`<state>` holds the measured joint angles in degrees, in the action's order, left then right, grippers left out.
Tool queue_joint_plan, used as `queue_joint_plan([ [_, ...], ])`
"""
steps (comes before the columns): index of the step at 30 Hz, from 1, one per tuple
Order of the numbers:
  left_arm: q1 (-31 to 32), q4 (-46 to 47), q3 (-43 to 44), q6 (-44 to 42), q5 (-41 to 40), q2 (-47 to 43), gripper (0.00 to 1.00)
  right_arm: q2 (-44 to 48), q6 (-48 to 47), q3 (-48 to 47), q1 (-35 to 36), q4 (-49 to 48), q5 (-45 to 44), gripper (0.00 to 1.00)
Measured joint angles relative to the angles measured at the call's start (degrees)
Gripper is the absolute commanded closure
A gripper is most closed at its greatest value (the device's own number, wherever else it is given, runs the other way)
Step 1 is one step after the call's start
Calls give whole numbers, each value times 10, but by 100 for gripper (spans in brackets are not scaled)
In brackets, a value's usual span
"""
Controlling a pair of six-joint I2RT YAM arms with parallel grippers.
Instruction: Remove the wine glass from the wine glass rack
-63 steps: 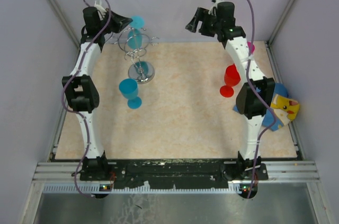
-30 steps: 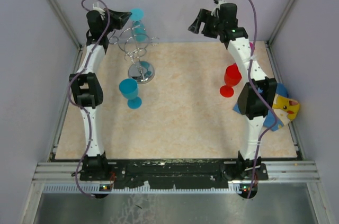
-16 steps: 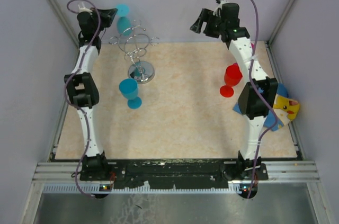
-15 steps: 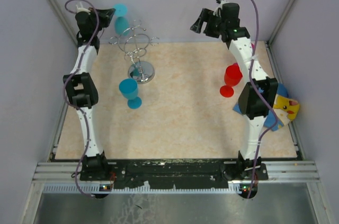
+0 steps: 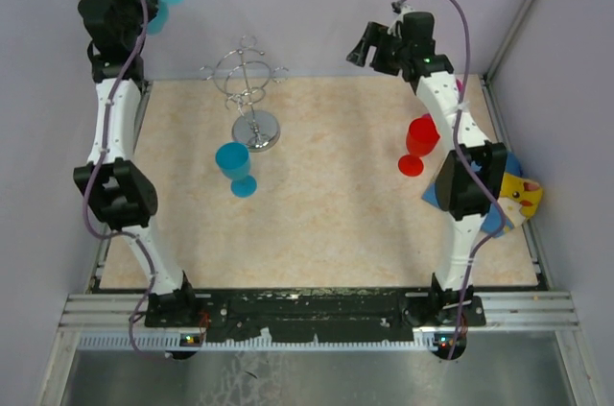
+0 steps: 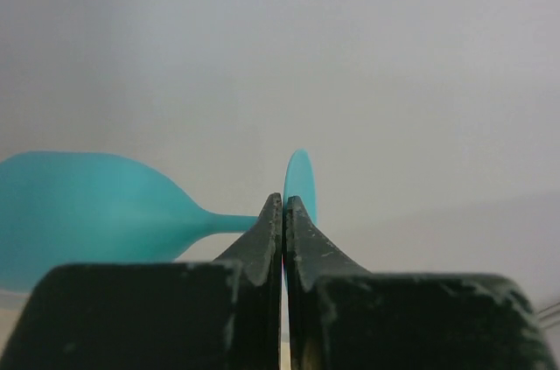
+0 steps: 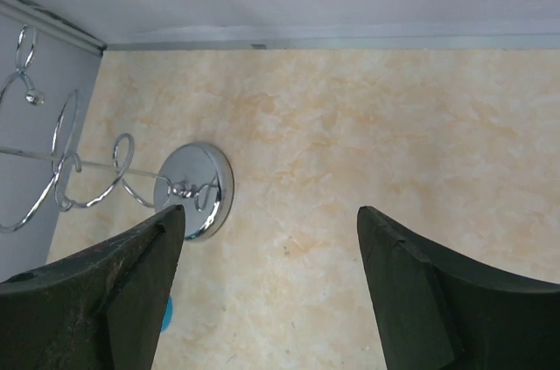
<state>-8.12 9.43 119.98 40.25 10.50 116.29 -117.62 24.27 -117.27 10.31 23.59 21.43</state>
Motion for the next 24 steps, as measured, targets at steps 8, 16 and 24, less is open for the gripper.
queue_joint_plan([
  [8,63,-24,-105,-180,-33,-177,100,74,-5,30,0,40,-148,14],
  [16,292,-63,-277,-389,-100,-339,100,193,-30,99,-16,73,-309,10],
  [24,523,-84,-415,-550,-241,-461,100,297,-33,191,-35,73,-336,9],
])
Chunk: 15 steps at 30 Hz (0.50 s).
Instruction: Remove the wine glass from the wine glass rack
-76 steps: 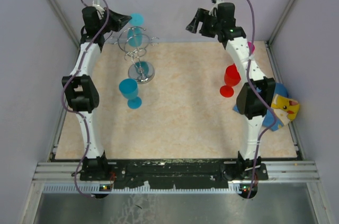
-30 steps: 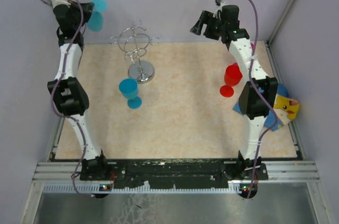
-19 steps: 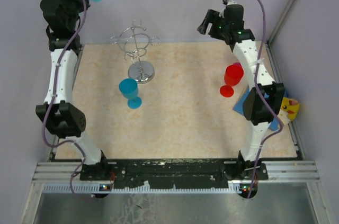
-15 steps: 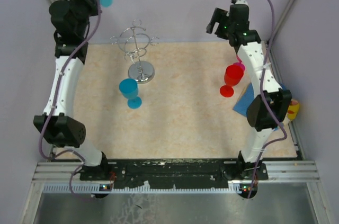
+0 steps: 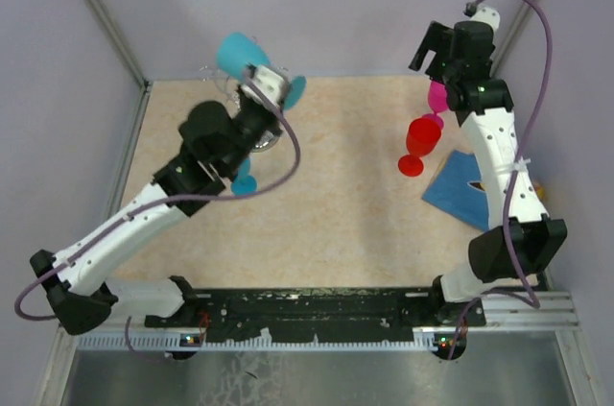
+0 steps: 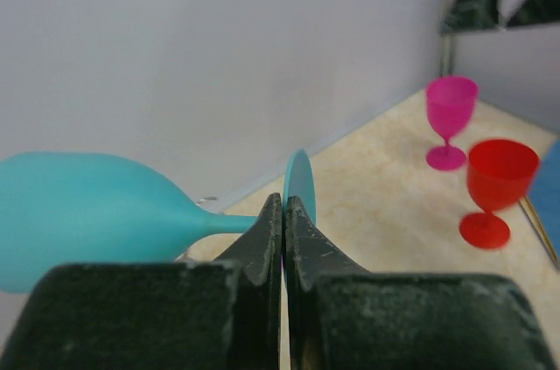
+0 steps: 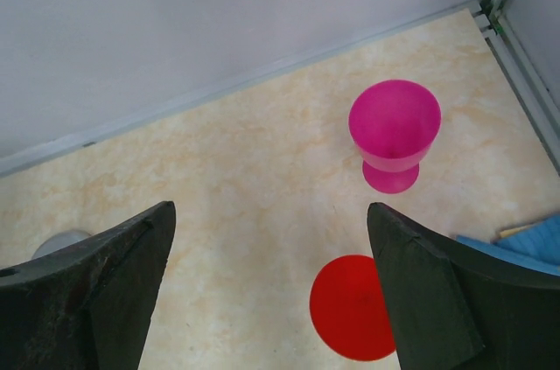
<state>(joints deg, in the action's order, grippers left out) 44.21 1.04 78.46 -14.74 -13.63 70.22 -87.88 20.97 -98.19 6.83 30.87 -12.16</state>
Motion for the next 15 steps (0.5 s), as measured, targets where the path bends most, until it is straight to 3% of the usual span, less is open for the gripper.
queue_joint_plan([
  [4,176,41,-46,-117,-136,27,100,28,-3,3,0,-1,-1,9],
  [7,261,137,-110,-228,-234,86,100,47,-4,3,0,-3,-2,9],
  [10,300,241,-183,-344,-308,167,100,62,-10,3,0,-5,-6,8],
  [15,299,352,-231,-443,-366,239,100,78,-20,3,-2,-4,-13,8],
])
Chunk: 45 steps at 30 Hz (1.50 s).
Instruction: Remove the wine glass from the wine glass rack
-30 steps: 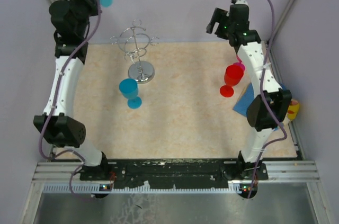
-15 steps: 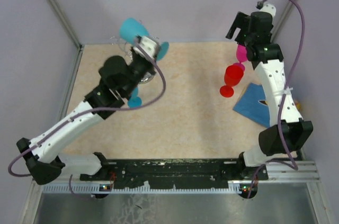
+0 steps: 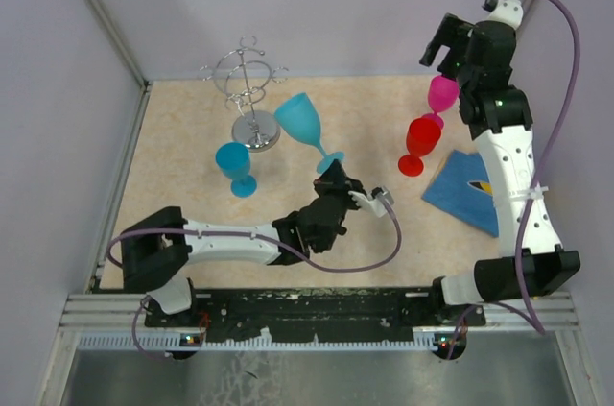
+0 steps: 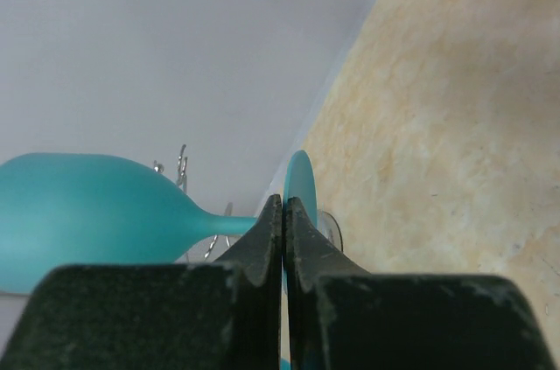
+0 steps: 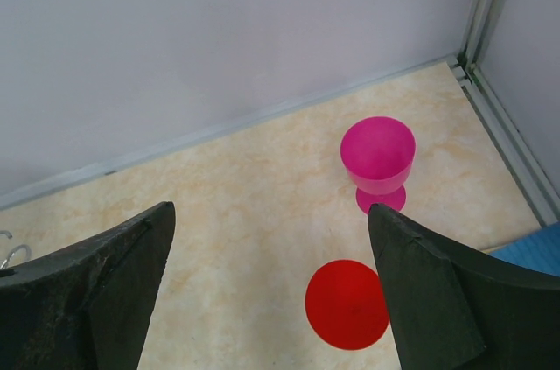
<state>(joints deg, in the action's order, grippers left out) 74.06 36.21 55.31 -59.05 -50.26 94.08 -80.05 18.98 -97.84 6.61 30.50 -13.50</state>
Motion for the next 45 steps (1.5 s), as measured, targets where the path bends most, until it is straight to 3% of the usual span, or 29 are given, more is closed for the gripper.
queue_joint_plan([
  [7,-17,165,-2,-105,-21,74,100,20,-5,4,0,-3,3,8],
  [15,-26,139,-28,-89,-13,101,100,27,-5,27,-2,-9,12,8],
  [22,-27,77,-38,-21,-1,119,100,30,-5,46,-3,-22,29,8],
  [31,-27,52,-34,25,1,194,100,38,-5,64,-4,-28,37,8],
  [45,-29,200,-18,-59,-48,314,100,56,-5,75,-6,-45,45,8],
])
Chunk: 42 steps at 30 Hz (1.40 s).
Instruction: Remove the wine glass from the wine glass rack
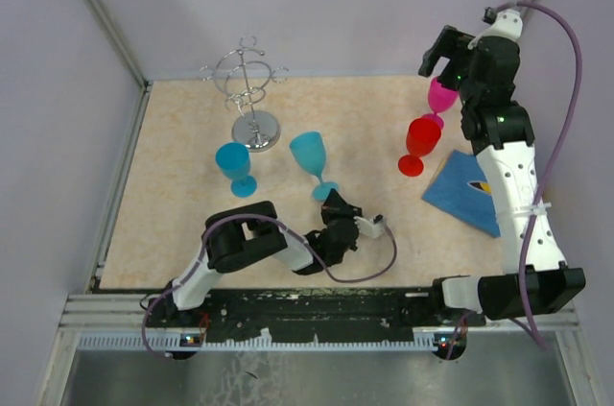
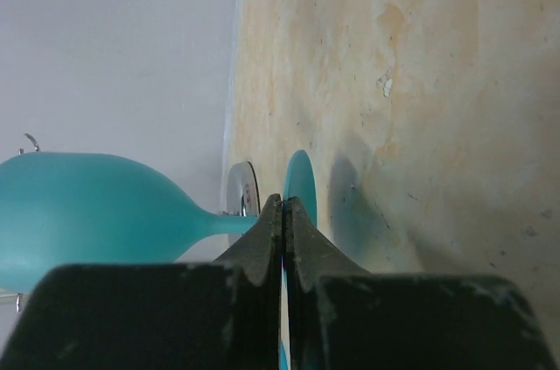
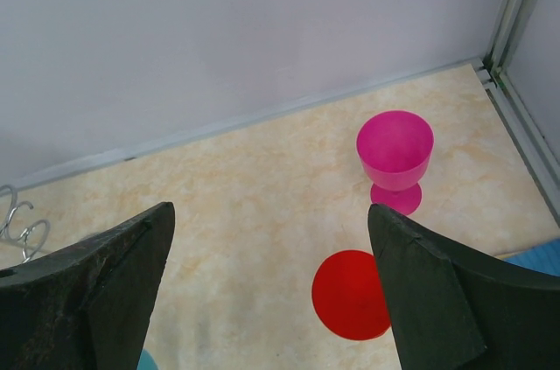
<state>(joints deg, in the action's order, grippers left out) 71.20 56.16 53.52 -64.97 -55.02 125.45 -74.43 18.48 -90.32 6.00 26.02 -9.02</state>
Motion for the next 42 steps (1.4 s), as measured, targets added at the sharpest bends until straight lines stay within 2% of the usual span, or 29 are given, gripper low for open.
queue_joint_plan([
  [30,-1,-163,66,163,21,0,100,9,0,18,-10,-12,12,8],
  [38,-1,-242,94,237,28,-3,87,9,0,18,-11,-13,14,8],
  [42,2,-270,99,276,34,-10,73,9,0,18,-13,-14,16,8],
])
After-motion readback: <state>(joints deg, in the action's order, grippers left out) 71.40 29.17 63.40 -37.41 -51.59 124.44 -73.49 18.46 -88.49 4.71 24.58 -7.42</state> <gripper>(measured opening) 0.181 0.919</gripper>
